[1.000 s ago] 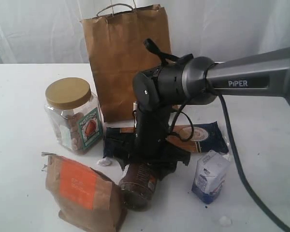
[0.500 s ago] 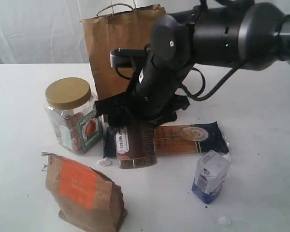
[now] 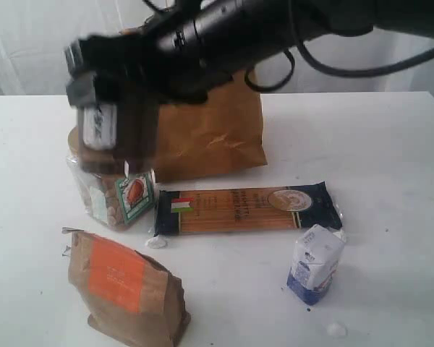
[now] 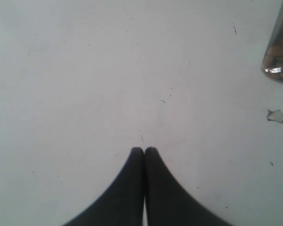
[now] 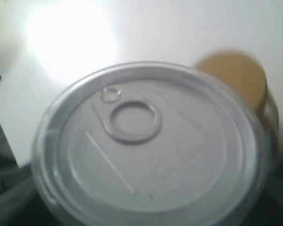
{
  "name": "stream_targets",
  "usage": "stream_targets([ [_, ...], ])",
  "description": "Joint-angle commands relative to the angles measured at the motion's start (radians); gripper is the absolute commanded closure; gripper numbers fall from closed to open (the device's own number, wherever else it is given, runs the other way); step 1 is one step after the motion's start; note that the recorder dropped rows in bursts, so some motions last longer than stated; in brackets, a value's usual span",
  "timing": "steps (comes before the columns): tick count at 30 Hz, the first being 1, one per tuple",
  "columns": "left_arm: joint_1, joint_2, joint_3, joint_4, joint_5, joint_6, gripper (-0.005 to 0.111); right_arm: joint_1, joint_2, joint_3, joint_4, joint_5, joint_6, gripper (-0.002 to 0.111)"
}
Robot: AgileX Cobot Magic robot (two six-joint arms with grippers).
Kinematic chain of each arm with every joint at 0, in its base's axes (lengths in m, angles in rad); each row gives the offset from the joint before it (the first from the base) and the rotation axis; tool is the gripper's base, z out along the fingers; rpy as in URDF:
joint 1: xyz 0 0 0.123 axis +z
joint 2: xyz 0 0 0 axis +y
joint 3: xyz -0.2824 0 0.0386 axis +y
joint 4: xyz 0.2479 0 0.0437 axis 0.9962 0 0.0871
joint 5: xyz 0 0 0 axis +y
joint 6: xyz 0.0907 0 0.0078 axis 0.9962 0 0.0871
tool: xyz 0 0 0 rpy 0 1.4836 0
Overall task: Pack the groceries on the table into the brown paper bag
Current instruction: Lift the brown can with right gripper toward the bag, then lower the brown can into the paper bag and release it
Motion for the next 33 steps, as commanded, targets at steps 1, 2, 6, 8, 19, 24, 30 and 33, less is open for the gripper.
stream_targets([
  [1, -0.007, -0.005, 0.004, 0.008, 0.001, -0.004, 0.107, -0.001, 0.001, -0.052, 0.127, -0.433, -0.158, 0.108],
  [2, -0.007, -0.005, 0.004, 0.008, 0.001, -0.004, 0.107, -0.001, 0.009, -0.054, 0.137, -0.552, -0.158, 0.108],
  [6, -0.007, -0.005, 0.004, 0.008, 0.001, -0.004, 0.107, -0.001, 0.052, -0.056, 0.139, -0.929, -0.151, 0.108],
  [8, -0.007, -0.005, 0.004, 0.008, 0.001, -0.004, 0.107, -0.001, 0.077, -0.056, 0.117, -1.049, -0.13, 0.108],
  [19, -0.007, -0.005, 0.004, 0.008, 0.001, -0.004, 0.107, -0.001, 0.231, -0.056, -0.049, -1.395, -0.086, 0.108],
  [24, -0.007, -0.005, 0.004, 0.008, 0.001, -0.004, 0.107, -0.02, 0.283, -0.056, -0.049, -1.509, -0.078, 0.108],
  [30, -0.007, -0.005, 0.004, 0.008, 0.001, -0.004, 0.107, -0.056, 0.322, -0.056, -0.033, -1.564, -0.085, 0.108],
  [33, -0.007, -0.005, 0.004, 0.008, 0.001, -0.004, 0.107, -0.073, 0.329, -0.056, -0.033, -1.569, -0.094, 0.108],
])
